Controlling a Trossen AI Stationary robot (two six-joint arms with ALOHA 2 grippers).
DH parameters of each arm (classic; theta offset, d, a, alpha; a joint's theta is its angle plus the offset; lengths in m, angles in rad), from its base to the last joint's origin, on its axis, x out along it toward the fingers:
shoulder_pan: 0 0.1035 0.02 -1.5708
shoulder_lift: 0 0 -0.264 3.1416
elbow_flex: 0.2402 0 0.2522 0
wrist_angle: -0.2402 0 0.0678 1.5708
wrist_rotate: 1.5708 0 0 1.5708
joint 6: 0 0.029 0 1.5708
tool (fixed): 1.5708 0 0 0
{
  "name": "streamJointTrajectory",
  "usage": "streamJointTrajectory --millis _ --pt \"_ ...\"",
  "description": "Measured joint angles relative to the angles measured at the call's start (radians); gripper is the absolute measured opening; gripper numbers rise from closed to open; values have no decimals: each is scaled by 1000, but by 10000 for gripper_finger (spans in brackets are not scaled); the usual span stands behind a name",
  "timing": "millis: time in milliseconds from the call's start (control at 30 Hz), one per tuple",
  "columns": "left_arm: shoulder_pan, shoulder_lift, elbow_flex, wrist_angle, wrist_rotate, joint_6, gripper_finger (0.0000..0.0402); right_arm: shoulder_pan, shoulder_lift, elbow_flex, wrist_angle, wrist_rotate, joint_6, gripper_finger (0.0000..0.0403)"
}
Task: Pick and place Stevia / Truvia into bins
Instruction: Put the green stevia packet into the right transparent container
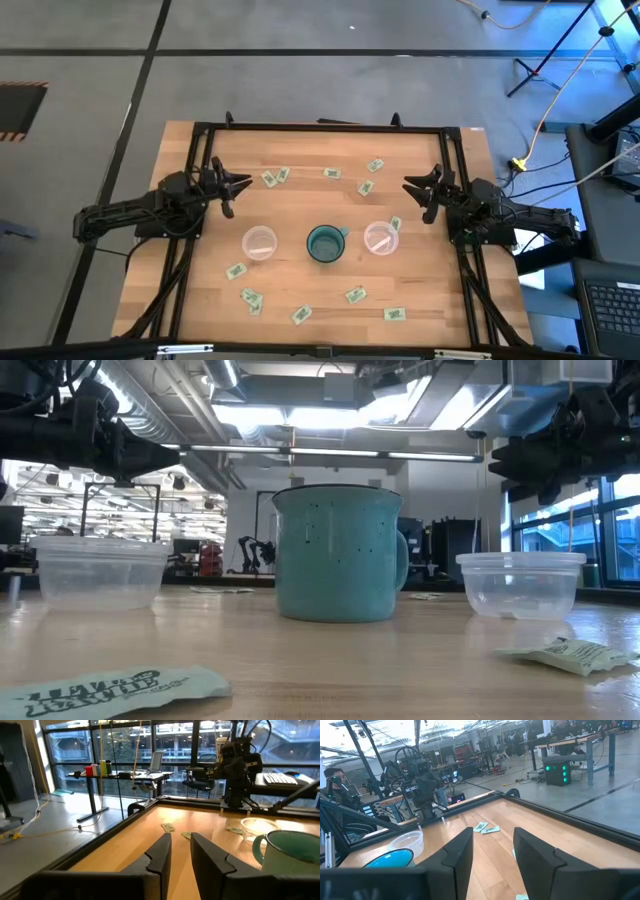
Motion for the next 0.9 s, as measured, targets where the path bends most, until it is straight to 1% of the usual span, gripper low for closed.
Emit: streamJointTrajectory --millis 767,900 --pt "0 0 0 0 -1 14 67 0 0 0 0 0 5 145" --pt "0 0 0 0 -2 29 65 0 0 0 0 0 56 145"
